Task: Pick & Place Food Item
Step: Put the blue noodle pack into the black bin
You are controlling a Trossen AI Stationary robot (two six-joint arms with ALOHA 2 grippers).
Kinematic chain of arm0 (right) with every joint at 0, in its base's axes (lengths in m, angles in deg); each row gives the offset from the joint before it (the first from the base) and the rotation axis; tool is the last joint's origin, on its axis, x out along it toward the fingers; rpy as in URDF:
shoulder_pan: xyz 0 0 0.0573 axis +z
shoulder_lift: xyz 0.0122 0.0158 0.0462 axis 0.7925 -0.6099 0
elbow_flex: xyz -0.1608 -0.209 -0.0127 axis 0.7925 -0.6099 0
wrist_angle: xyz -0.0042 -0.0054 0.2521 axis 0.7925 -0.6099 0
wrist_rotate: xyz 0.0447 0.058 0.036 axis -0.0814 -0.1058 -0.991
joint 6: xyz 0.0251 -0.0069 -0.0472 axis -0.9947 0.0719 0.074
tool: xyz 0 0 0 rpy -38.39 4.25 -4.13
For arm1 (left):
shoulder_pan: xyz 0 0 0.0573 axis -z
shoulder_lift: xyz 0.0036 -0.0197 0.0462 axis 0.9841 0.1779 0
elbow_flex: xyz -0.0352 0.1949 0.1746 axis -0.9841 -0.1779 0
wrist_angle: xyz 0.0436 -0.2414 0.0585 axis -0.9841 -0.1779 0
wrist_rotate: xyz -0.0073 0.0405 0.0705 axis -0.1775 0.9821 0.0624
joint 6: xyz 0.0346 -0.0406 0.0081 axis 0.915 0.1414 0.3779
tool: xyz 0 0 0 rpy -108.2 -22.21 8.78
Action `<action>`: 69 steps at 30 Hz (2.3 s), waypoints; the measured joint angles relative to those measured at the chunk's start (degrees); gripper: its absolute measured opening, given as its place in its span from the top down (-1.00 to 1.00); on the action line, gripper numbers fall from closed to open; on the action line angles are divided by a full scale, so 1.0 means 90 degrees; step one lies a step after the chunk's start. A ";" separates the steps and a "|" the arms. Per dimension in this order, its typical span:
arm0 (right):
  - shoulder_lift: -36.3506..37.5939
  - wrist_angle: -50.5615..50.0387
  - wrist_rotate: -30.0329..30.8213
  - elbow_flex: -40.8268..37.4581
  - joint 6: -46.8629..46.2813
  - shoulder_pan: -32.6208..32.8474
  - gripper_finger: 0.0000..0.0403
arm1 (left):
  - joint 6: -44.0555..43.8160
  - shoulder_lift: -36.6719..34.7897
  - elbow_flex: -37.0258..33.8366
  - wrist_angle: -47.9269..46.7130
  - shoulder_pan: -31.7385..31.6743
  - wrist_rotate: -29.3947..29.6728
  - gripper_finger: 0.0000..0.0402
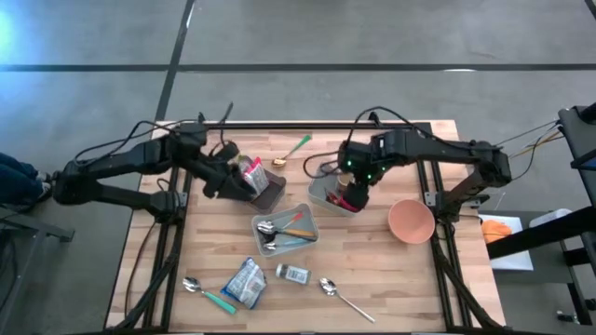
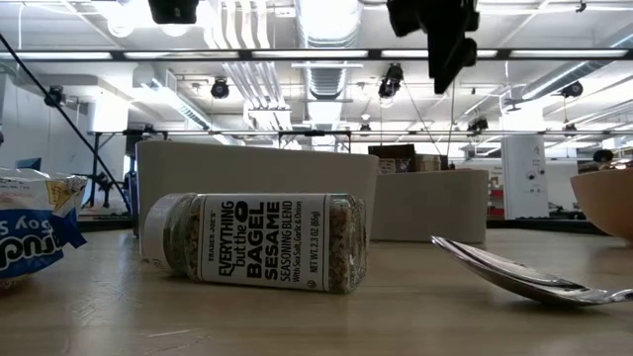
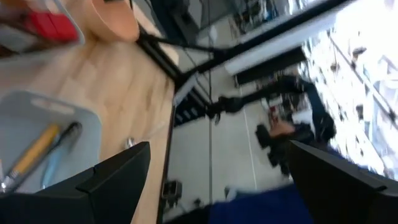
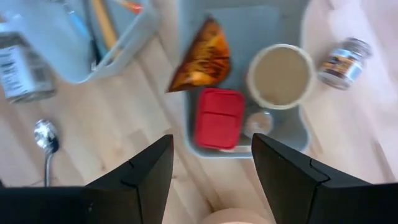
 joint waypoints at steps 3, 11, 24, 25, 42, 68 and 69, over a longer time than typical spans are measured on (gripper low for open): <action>0.0000 0.0018 0.0021 0.0052 -0.0066 0.0324 -0.07 | 0.0209 0.0000 -0.0098 -0.0222 0.0317 -0.0107 -0.87; 0.0000 0.0020 0.0682 0.0045 -0.0546 0.1050 -0.07 | -0.0787 0.0002 -0.0777 -0.1339 0.1090 0.0397 -0.87; 0.0000 0.0023 0.1199 0.0008 -0.0725 0.1547 -0.07 | -0.1475 0.0000 -0.3121 0.0652 0.2139 0.1172 -0.75; 0.0000 0.0021 0.1197 0.0004 -0.0725 0.1548 -0.07 | -0.1564 0.0000 -0.3290 0.0949 0.2230 0.1178 -0.71; 0.0000 0.0018 0.1181 0.0001 -0.0700 0.1546 -0.07 | -0.3143 0.0299 -0.4417 0.2036 0.3091 0.2172 -0.42; 0.0000 0.0030 0.1163 -0.0013 -0.0720 0.1546 -0.07 | -0.2154 0.3002 -0.3951 0.3577 0.3188 0.1106 -0.42; 0.0000 0.0032 0.1163 -0.0013 -0.0720 0.1546 -0.07 | -0.2116 0.3042 -0.3951 0.3597 0.3186 0.1081 -0.42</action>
